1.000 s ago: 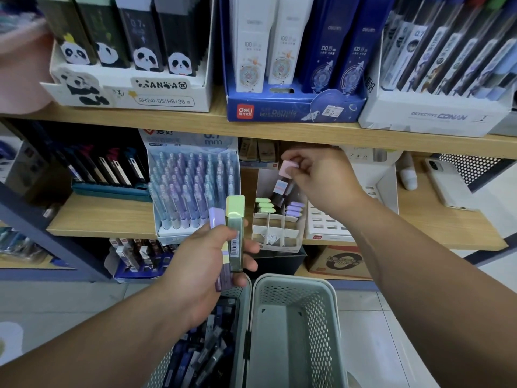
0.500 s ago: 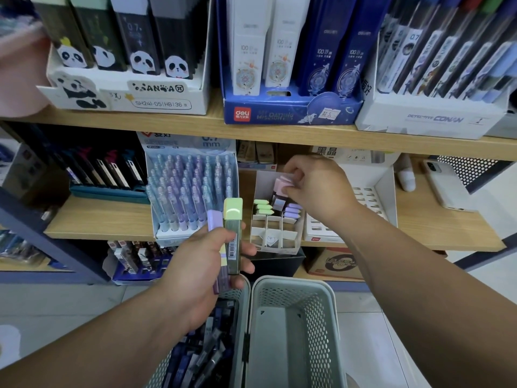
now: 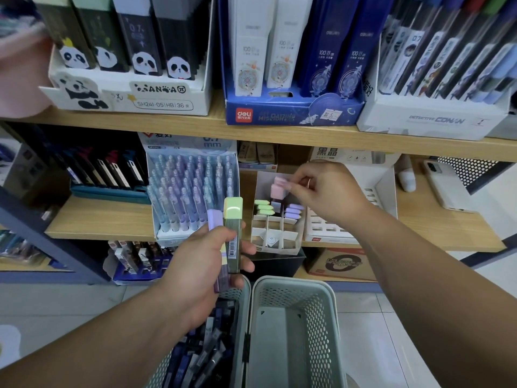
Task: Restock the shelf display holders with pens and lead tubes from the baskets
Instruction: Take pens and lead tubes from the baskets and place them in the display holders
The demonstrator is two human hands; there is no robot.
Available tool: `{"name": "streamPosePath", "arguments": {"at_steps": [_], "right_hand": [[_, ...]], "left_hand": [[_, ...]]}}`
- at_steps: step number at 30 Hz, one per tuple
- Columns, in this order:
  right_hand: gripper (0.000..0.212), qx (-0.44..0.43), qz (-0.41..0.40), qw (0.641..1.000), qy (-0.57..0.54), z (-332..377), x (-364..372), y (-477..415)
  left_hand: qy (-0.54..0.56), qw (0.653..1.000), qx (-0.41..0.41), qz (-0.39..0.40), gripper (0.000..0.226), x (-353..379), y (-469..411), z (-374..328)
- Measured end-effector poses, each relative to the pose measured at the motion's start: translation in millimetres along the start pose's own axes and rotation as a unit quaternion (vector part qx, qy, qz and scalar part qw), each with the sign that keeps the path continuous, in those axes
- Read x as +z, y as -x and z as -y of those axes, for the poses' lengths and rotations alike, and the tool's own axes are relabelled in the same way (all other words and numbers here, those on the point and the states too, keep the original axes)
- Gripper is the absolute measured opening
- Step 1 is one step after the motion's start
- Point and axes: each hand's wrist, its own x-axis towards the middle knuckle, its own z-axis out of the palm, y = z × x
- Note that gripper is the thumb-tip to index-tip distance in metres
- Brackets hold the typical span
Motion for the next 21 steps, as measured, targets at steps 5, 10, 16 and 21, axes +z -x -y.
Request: {"name": "streamPosePath", "arguments": {"at_steps": [5, 10, 16, 21], "right_hand": [[0.055, 0.004, 0.11, 0.994, -0.017, -10, -16, 13], [0.025, -0.039, 0.072, 0.996, 0.04, -10, -2, 15], [0.013, -0.016, 0.043, 0.999, 0.004, -19, -7, 4], [0.021, -0.041, 0.072, 0.996, 0.014, -20, -12, -7]], "left_hand": [[0.0, 1.0, 0.0, 0.0, 0.02, 4, 0, 1], [-0.001, 1.0, 0.001, -0.001, 0.017, 8, 0, 2], [-0.001, 1.0, 0.001, -0.003, 0.019, 7, -2, 3], [-0.003, 1.0, -0.001, -0.002, 0.019, 4, -4, 4]]}}
